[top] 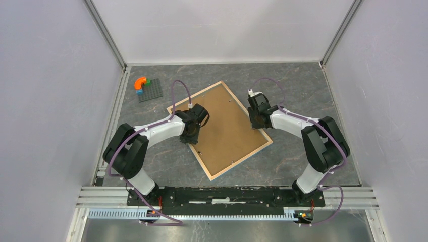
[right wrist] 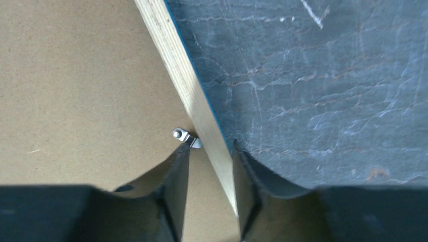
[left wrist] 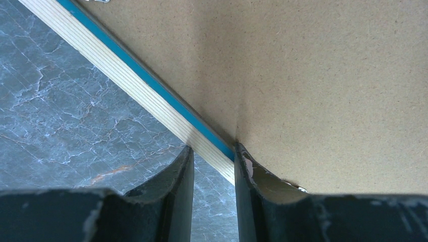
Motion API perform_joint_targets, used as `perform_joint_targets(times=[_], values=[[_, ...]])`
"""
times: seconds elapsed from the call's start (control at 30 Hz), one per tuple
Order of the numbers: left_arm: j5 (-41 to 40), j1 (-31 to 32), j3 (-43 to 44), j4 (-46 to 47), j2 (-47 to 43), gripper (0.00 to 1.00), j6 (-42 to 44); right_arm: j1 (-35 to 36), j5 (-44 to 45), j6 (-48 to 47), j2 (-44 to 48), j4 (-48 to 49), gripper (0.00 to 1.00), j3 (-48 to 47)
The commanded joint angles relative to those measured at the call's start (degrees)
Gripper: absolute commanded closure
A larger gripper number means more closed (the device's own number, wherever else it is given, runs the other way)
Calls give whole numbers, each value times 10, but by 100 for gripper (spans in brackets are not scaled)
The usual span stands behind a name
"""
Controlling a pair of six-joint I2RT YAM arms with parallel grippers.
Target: Put the photo into the frame
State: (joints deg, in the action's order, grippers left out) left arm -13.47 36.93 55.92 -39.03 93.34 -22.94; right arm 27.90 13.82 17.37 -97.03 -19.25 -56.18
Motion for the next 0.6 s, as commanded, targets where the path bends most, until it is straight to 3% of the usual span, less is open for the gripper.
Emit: perform_joint_targets(times=[0.0, 0.17, 0.27, 0.4, 0.57], values=[[33, 16, -5, -17, 10, 98, 58, -10, -6, -57, -31, 45, 70, 15], [30, 17, -3, -16, 14, 98, 58, -12, -7, -81, -27, 69, 100, 35], [33, 16, 1, -17, 22, 98, 59, -12, -18, -75, -19, 57, 100, 44], [28, 16, 6, -19, 31, 98, 60, -12, -31, -69, 19, 48, 92, 77], [32, 16, 28, -33, 55, 98, 56, -12, -80, -59, 84, 43, 65, 128]])
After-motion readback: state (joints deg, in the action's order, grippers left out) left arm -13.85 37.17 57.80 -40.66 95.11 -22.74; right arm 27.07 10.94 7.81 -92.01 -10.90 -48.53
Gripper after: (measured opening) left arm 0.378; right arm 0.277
